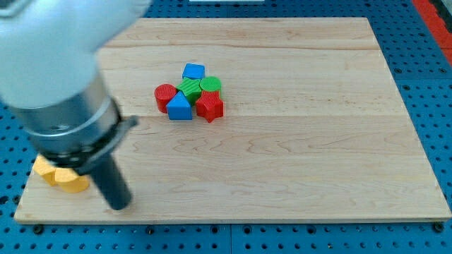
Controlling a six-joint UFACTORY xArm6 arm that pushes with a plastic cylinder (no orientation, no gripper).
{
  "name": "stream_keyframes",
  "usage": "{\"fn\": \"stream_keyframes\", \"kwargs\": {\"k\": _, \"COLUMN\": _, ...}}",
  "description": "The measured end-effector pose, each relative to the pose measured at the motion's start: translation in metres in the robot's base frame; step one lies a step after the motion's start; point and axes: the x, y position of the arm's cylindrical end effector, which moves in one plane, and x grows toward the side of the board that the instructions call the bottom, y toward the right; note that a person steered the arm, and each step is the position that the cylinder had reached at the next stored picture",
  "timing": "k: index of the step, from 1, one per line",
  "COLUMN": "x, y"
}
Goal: Push the yellow hexagon to the center left of the board
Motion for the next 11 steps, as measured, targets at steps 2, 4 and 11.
{"fn": "stream_keyframes", "kwargs": {"k": 2, "x": -0.004, "y": -0.027}}
{"fn": "stream_keyframes", "kwargs": {"k": 4, "x": -0.014, "y": -0.026}}
{"fn": "stream_keyframes", "kwargs": {"k": 11, "x": -0.130, "y": -0.115}}
